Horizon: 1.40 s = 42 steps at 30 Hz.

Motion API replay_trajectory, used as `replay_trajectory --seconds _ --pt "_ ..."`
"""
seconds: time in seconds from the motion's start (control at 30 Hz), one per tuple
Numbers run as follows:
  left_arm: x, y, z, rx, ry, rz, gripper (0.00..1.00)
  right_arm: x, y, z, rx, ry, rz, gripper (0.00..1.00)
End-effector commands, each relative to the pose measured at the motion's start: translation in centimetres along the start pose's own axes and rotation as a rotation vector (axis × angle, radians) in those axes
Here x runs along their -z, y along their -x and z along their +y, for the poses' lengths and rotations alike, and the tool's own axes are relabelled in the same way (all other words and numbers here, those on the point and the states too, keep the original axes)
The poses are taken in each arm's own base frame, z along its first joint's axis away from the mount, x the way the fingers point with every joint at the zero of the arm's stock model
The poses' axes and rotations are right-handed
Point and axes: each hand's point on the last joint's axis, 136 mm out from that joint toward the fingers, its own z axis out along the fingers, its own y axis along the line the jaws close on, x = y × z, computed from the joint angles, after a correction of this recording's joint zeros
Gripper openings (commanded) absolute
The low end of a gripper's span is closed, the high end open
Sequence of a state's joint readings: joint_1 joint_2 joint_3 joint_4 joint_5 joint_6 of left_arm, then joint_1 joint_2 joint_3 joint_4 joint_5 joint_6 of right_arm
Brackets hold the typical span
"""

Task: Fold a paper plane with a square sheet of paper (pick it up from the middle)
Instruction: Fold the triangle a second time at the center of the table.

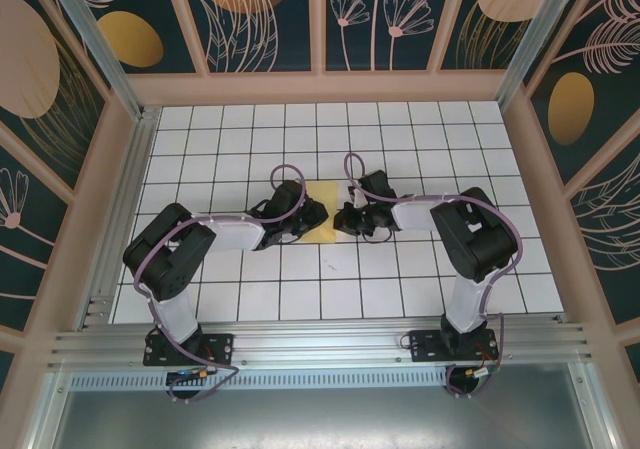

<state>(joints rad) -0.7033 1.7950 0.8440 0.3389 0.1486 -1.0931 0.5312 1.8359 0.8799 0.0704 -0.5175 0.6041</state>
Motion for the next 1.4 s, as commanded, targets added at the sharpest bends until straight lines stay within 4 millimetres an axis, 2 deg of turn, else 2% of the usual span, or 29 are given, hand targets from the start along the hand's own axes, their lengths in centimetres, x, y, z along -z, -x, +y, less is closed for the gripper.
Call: replay_trajectory --seconds 0.0,0.17,0.37,0.7,0.83,0.97,1.17,1.23,1.37 --pt "-0.1 -0.7 1.3 0.013 0.047 0.020 0.14 -0.6 0.0 -1.2 0.006 -0.061 0.003 0.04" --pt "-1.0 -1.3 2.1 0.018 0.075 0.049 0.12 -0.7 -0.1 -1.4 0.006 -0.072 0.006 0.03" --pt "-1.7 -1.1 1.8 0.007 0.074 0.053 0.12 -0.9 0.0 -1.3 0.012 -0.076 0.014 0.03" --pt "-2.2 -1.3 2.6 0.009 0.098 0.062 0.12 -0.9 0.0 -1.4 0.013 -0.081 0.018 0.05" --pt "-2.2 -1.5 3.2 0.007 0.120 0.069 0.12 -0.3 0.4 -0.7 0.023 -0.074 0.001 0.10" --pt "-2.3 -1.7 3.7 0.008 0.137 0.075 0.12 1.3 1.3 0.9 0.046 -0.053 -0.049 0.16" --pt "-2.3 -1.9 4.0 0.011 0.145 0.078 0.11 3.9 1.7 2.5 0.070 -0.029 -0.126 0.15" --pt "-2.3 -1.8 3.9 0.011 0.142 0.077 0.11 4.0 1.4 2.4 0.067 -0.027 -0.120 0.13" --pt "-2.4 -1.9 4.0 0.018 0.145 0.078 0.11 2.6 -0.4 2.9 0.087 -0.035 -0.066 0.08"
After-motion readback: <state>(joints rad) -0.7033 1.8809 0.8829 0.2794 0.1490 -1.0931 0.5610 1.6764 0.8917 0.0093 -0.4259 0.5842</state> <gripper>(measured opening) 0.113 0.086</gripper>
